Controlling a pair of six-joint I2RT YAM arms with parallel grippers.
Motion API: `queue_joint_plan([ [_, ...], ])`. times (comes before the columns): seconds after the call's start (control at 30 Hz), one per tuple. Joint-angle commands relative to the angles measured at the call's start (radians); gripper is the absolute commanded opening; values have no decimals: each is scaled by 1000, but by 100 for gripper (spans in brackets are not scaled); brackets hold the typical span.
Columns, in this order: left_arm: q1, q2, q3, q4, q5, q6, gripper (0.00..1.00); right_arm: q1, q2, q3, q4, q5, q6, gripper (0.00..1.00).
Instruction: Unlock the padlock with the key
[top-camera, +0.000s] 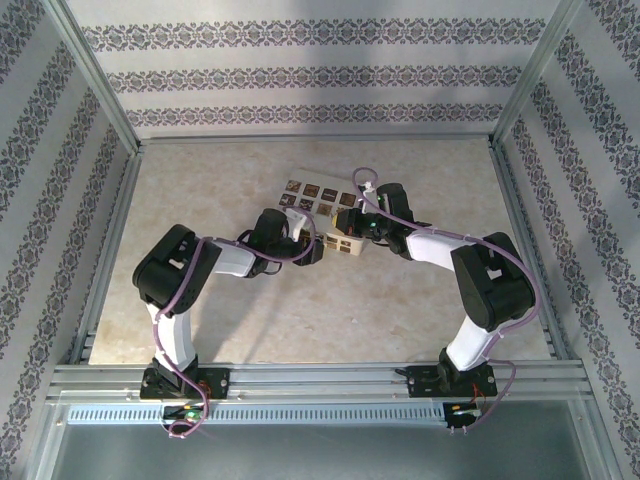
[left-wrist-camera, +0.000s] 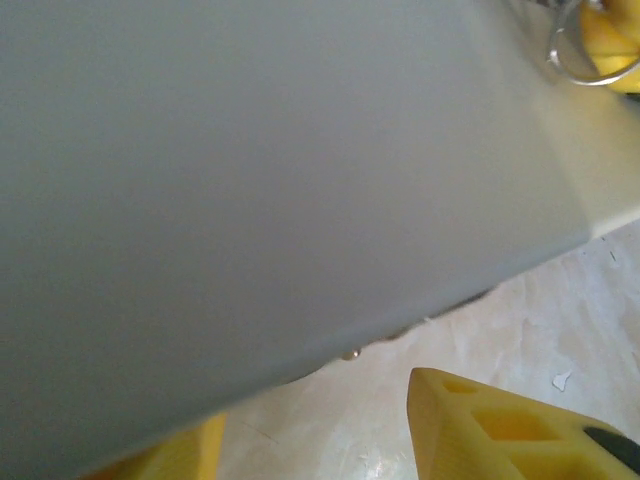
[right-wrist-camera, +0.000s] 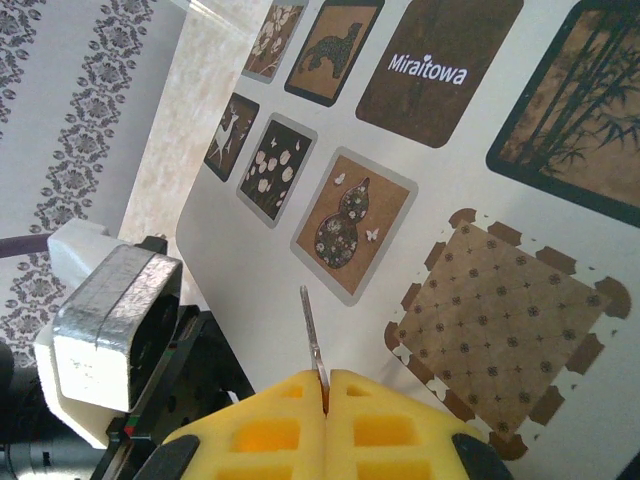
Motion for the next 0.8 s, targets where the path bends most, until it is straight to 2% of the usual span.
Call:
queue_joint_plan([
  [0.0,11,20,29,75,34,1,48,21,19,-19,-88,20,-1,0],
  [0.1,12,30,25,96,40,-13,42,24,18,-18,-88,19,-1,0],
  [0.2,10,38,28,101,42,-22,41,24,18,-17,-88,19,-1,0],
  [0.77,2,51,24,198,-6,-153,45,32,22,-15,-88,25,2,0],
])
